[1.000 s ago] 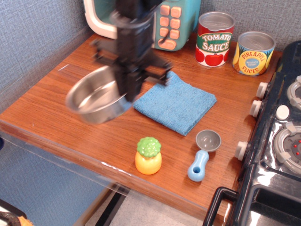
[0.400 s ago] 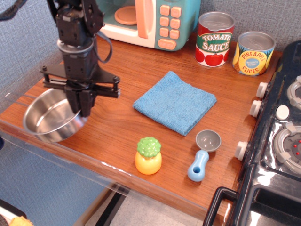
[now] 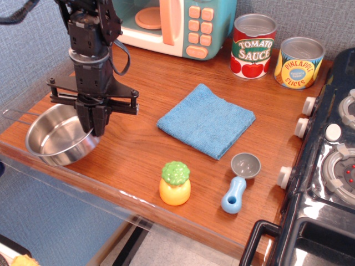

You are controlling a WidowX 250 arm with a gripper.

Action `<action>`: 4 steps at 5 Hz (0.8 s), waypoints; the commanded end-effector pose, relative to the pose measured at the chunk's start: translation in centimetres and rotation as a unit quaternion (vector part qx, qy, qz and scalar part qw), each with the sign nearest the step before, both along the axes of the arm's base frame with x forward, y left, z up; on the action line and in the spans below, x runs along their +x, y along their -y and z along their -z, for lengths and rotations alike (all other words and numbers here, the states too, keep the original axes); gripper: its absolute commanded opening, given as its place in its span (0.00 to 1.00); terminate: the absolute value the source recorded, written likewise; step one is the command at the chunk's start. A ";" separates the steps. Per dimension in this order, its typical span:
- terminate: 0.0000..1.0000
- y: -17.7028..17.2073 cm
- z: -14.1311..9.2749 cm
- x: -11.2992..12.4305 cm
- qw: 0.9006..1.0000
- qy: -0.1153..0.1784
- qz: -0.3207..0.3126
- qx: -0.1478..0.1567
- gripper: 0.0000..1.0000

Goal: Put the bowl on the front left edge of the table

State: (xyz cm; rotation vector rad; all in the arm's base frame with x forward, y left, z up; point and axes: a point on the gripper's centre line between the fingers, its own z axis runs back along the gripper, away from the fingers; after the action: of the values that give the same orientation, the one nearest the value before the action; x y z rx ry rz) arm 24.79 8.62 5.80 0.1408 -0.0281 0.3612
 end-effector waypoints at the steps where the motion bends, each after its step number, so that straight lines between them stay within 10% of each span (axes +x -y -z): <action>1: 0.00 0.1 -1.0 1.8 1.000 0.029 -0.002 0.013 0.00; 4: 0.00 0.4 0.3 2.7 1.000 0.015 0.004 0.001 0.00</action>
State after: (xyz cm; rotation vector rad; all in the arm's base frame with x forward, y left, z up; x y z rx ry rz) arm 26.88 8.90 4.15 0.1288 -0.0085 0.3608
